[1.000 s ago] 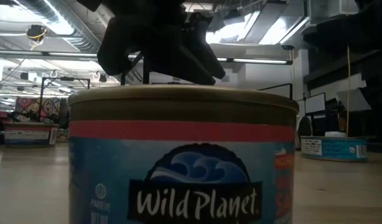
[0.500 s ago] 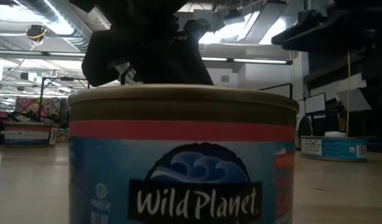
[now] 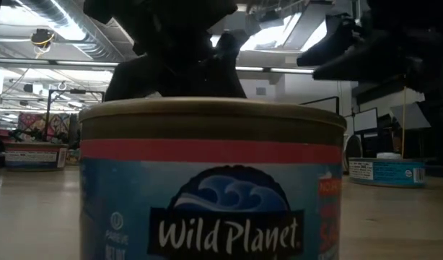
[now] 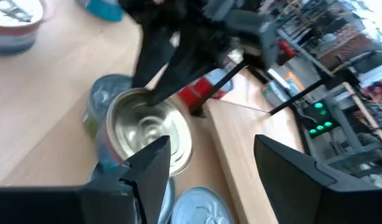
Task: Stack canned seafood by type on shelf
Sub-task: Put the blue and pink tuna can on the shelf
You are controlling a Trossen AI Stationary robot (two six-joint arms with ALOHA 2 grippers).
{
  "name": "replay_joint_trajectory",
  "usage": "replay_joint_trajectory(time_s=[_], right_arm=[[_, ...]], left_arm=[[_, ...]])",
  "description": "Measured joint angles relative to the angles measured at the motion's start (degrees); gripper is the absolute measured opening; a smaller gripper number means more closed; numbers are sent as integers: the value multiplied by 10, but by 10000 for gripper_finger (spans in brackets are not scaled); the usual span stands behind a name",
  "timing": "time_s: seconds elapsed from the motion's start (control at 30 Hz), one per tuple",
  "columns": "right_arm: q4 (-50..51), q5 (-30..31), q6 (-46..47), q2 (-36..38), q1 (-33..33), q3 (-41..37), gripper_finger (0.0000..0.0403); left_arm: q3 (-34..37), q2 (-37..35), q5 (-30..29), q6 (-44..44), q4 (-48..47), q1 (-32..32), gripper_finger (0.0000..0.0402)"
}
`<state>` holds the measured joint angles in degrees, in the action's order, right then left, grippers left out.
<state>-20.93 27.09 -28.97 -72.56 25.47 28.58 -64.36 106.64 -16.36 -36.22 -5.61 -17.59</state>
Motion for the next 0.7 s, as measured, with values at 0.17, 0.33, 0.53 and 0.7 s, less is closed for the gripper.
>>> replay_joint_trajectory(time_s=[0.17, 0.33, 0.53, 0.7], right_arm=[[59, -29, 2, 0, 1, 0, 232], [79, -38, 4, 0, 1, 0, 232], [77, -38, 5, 0, 1, 0, 232], [77, -38, 4, 0, 1, 0, 232]], left_arm=[[0, 3, -11, -32, 12, -1, 119], [0, 3, -11, -53, 20, -1, 89], [0, 3, -12, -58, 22, -1, 49], [0, 3, -11, -58, 23, -1, 19]])
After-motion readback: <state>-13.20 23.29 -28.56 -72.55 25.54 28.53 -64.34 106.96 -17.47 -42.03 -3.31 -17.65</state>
